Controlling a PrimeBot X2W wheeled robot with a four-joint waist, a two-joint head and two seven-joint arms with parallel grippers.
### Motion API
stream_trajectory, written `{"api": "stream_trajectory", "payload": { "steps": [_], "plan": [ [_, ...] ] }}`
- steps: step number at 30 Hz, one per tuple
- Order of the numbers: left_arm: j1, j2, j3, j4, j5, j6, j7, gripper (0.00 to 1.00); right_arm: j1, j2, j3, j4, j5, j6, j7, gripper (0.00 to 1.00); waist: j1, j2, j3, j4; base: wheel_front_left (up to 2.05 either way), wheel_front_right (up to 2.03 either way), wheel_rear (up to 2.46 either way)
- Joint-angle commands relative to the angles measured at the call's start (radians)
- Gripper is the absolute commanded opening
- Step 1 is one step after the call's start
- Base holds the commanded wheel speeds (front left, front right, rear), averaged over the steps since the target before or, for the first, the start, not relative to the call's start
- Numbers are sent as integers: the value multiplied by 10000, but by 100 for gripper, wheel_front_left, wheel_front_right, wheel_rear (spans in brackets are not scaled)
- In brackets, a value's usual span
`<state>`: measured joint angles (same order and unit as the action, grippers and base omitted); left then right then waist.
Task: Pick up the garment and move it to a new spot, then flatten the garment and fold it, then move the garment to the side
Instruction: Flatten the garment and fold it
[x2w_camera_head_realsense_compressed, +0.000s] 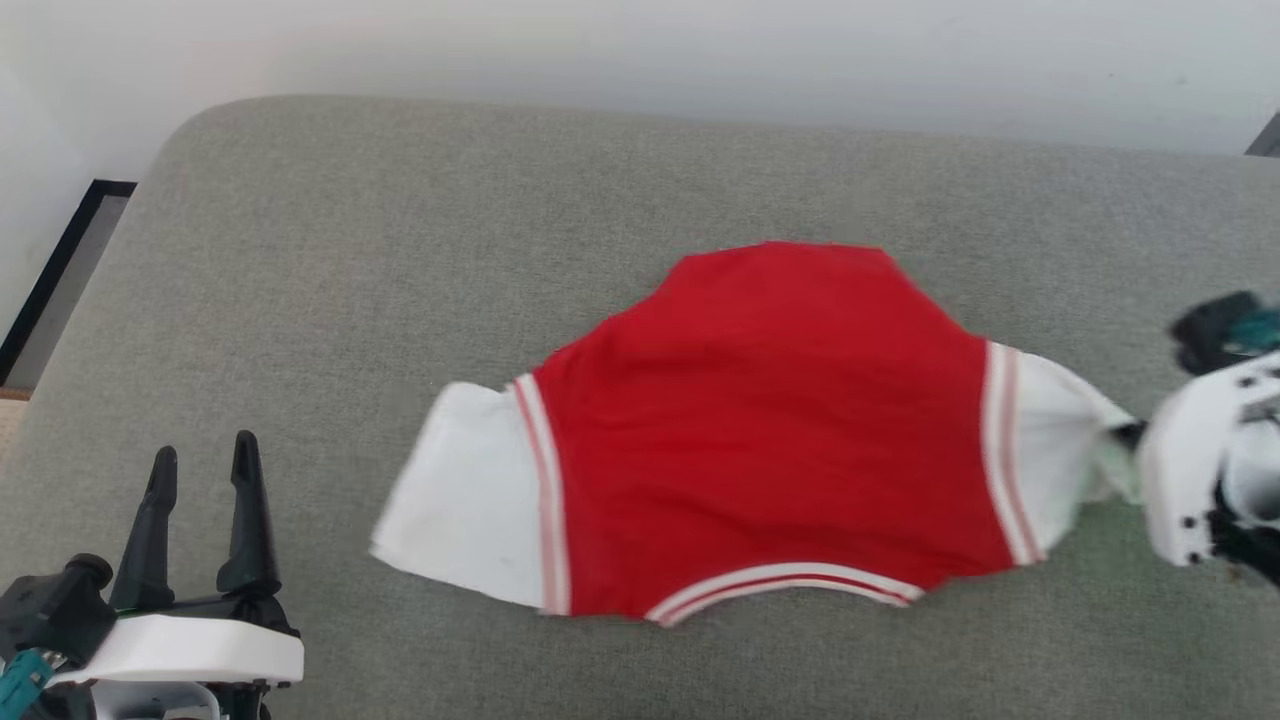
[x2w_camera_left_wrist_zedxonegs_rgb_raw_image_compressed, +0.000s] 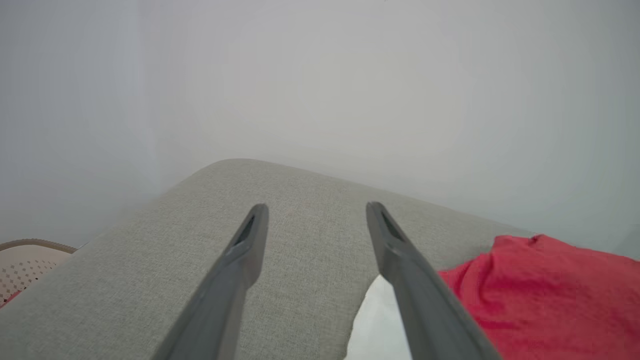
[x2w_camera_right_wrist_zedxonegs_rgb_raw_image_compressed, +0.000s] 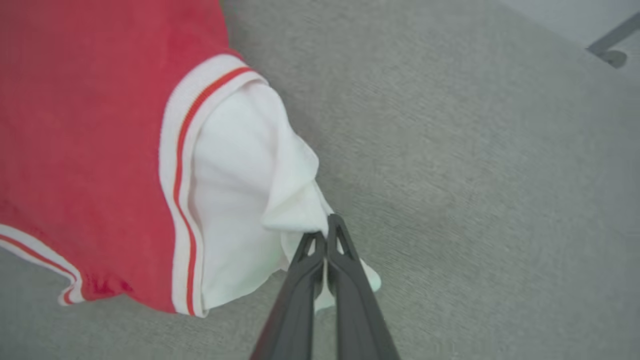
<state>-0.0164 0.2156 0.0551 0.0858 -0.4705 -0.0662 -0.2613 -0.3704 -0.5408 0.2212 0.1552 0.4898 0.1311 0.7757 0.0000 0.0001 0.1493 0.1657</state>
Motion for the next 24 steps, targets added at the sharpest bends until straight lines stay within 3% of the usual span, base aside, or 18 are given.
{"api": "stream_trajectory", "payload": {
  "steps": [1,5,9,11,12,17,24],
  "plan": [
    [-1,-34,58,36,182,-82,-50,100,184,-32,-331,145,3,-7,52,0,0,-1,-23,-33,0,0,0],
    [-68,-71,95,192,283,-252,-52,100,491,28,-1101,764,-65,-5,29,0,0,-1,-63,-79,0,0,0],
    [-178,-42,57,458,280,-400,-50,100,681,400,-1184,1671,-23,-7,-200,1,0,-1,-115,-97,0,0,0],
    [-225,13,-16,580,175,-465,-50,100,655,537,-1144,2058,19,-5,-402,44,0,-1,-141,-114,0,0,0],
    [-237,80,-58,646,168,-471,-49,100,634,567,-1060,2198,-28,-5,-503,100,0,-1,-160,-123,0,0,0],
    [-381,448,-267,836,-72,-557,319,100,468,644,-879,2353,30,-7,-1004,100,0,-1,-266,-291,0,0,0],
    [-459,1134,-679,553,-535,-623,1350,100,635,775,-1131,1278,92,-5,-1582,100,0,-1,-365,-719,0,0,0]
  ]
}}
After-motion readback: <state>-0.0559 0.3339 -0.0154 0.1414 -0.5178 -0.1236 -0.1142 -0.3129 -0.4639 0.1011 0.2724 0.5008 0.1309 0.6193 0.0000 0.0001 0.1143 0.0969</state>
